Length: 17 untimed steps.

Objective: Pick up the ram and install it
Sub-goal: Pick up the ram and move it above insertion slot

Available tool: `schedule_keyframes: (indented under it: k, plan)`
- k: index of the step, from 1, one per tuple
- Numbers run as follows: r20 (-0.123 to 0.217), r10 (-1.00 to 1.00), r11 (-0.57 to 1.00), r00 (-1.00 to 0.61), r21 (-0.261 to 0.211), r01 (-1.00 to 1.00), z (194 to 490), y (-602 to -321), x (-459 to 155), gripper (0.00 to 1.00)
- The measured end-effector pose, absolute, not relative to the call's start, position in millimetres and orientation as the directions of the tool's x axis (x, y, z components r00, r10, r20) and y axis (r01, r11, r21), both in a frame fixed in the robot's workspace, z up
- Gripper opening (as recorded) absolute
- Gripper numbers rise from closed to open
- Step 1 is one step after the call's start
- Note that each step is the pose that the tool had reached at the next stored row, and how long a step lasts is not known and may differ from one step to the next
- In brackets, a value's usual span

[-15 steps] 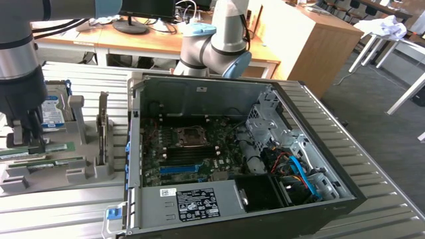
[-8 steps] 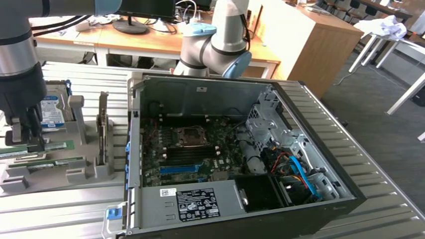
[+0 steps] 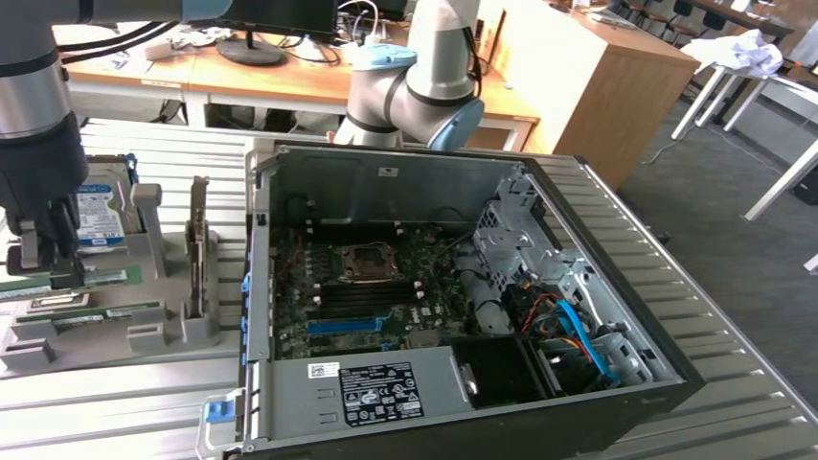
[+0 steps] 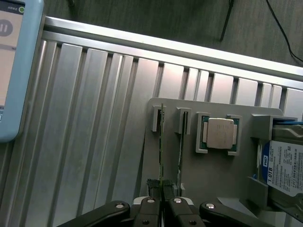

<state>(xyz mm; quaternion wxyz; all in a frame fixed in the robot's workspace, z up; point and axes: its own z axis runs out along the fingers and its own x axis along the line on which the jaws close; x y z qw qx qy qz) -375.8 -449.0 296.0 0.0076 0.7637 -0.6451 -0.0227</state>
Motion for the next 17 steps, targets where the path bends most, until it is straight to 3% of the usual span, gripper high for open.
schedule_keyframes:
  k: [17]
  plan:
    - [-0.025, -0.986, -0.168, 0.167, 0.041, -0.985, 310.8, -449.0, -375.8, 0.13]
